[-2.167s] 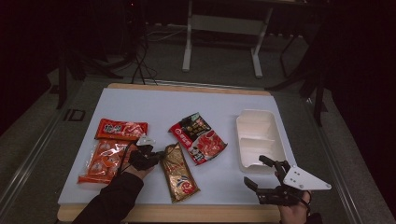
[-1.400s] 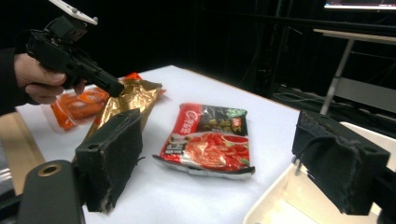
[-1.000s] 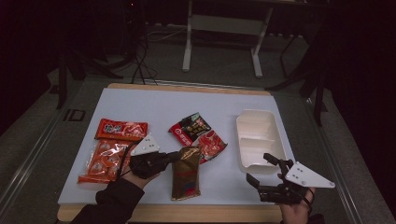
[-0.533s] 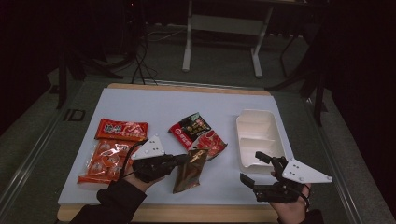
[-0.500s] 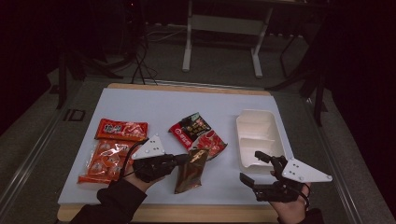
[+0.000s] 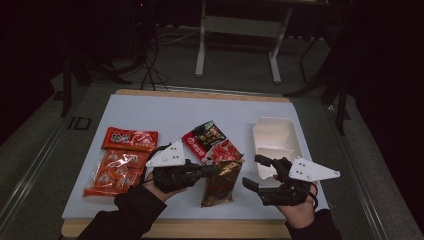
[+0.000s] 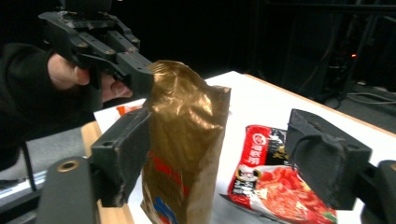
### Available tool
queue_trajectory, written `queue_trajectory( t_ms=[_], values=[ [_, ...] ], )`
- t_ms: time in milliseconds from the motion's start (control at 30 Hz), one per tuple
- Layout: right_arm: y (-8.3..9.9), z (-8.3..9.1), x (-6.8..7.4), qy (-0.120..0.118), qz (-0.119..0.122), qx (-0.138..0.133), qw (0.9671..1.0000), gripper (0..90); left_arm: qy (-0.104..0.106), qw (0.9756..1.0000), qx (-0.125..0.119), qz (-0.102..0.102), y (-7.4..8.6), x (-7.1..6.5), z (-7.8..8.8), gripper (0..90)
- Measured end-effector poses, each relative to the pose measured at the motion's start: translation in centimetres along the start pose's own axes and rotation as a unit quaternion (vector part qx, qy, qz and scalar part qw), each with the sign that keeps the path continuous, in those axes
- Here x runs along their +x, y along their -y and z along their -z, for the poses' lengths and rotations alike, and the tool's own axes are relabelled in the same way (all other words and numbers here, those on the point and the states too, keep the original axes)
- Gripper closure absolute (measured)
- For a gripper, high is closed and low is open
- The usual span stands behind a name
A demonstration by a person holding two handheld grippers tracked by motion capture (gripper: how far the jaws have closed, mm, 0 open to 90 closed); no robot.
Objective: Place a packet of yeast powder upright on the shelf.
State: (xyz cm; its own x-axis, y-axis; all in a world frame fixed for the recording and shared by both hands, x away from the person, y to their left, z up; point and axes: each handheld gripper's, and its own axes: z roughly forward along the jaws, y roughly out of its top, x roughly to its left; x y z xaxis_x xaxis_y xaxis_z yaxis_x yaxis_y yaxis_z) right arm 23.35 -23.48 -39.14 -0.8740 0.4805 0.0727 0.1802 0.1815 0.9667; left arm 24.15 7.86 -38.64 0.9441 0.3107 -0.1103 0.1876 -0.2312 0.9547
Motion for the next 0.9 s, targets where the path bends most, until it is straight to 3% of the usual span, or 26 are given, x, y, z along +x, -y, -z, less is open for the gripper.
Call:
queue_trajectory(
  t_ms=[200,267,400,500,567,633,733,900],
  values=[
    [-0.5,-0.2,-0.2,-0.025,0.000,0.006,0.9997,34.0,0.014,0.9998,-0.015,-0.002,-0.6,-0.2,-0.9,90.0],
    [-0.5,-0.3,-0.3,-0.041,-0.002,0.009,0.9991,43.9,0.014,0.9996,-0.024,0.002,-0.9,-0.2,-1.4,90.0],
    [-0.6,-0.1,-0.6,-0.036,0.009,0.008,0.9993,58.3,0.003,0.9995,-0.031,0.003,-1.3,-0.3,-2.1,90.0],
    [-0.7,0.0,-1.1,-0.035,0.003,0.013,0.9993,65.9,0.003,0.9994,-0.033,0.006,-1.4,-0.2,-2.4,90.0],
    [-0.8,0.0,-1.2,-0.033,0.004,0.022,0.9992,77.8,0.005,0.9995,-0.031,0.005,-1.5,-0.3,-2.6,89.9],
    [-0.9,-0.1,-1.5,-0.044,-0.004,0.028,0.9986,82.9,-0.002,0.9997,-0.025,0.005,-1.5,-0.2,-2.7,89.9],
    [-1.0,-0.2,-2.0,-0.071,-0.022,0.037,0.9965,88.4,-0.006,0.9997,-0.020,0.014,-1.4,0.1,-2.5,89.7],
    [-1.2,-0.7,-2.0,-0.070,-0.029,0.049,0.9959,89.0,-0.010,0.9994,-0.028,0.016,-1.1,0.4,-2.2,86.7]
  ],
)
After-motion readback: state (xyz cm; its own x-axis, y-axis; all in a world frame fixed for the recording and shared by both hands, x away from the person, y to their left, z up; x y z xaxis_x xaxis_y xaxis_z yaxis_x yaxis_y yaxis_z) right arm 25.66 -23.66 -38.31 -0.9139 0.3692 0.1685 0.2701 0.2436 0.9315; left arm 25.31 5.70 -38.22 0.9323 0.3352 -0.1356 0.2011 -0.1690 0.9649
